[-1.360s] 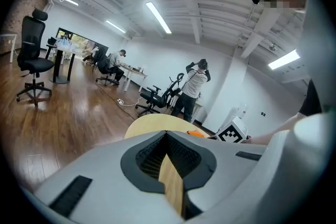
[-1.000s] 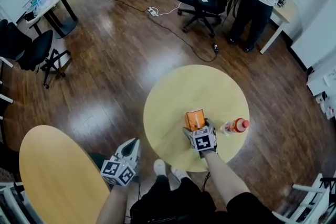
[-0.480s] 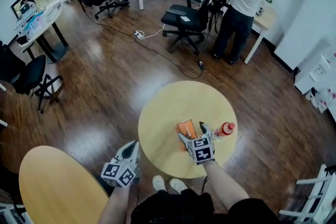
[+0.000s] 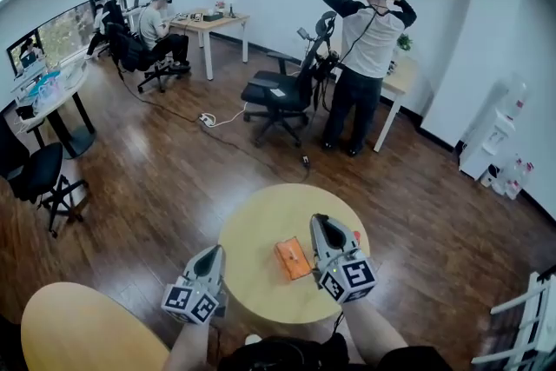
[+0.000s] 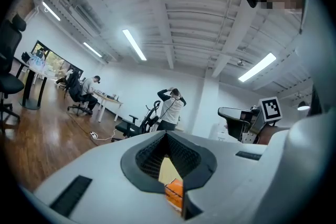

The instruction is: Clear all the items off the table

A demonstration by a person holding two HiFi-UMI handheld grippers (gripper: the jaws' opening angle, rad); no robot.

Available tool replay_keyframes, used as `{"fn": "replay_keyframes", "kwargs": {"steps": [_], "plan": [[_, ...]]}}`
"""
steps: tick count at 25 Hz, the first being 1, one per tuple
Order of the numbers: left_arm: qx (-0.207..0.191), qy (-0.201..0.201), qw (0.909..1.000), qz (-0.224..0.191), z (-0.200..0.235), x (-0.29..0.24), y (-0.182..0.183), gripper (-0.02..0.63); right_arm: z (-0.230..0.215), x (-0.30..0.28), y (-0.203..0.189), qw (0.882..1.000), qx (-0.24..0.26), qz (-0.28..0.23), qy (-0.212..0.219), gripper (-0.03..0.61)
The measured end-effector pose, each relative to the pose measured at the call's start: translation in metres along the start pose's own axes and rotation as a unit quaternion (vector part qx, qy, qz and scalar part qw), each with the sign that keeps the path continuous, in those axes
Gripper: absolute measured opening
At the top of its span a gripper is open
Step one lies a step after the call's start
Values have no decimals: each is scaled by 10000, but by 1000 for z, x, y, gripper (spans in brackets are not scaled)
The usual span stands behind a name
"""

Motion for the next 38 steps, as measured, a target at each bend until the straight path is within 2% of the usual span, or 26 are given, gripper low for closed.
{"fn": "replay_keyframes", "kwargs": {"steps": [4,8,13,16,20,28,33,38], "plan": [[-130,-171,9997,-130,-5,-2,3,-9,5,10,3,9998,158,1,-107,3],[-105,-173,9993,-308,-9,2,11,-9,9,24,1,9997,4,-91,-231,3],[-111,-201,9989,-400,-18,1,14,-9,-6,45,-5,9989,-313,-147,-313,3],[-171,-201,9986,-455,-26,3,13,-9,-16,60,-6,9986,-217,-160,-465,3],[-376,-187,9980,-483,-33,9,15,-9,-25,72,-14,9979,-203,-279,-554,3],[-440,-102,9976,-525,-27,26,25,-9,-27,76,-18,9947,-565,-503,-703,3],[-364,-83,9978,-556,-24,26,28,-9,-23,78,-10,9953,-402,-507,-725,2],[-363,-241,9978,-505,-33,16,26,-9,-32,90,-11,9939,-390,-496,-901,2]]}}
Point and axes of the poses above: the fingertips, and each gripper's own axes: x backward along the fingers, z to its left, y out of its top, the point moved 9 cm from there along x, backward along the fingers, and after that the axes turned 11 degrees about y, right-handed, at the moved point
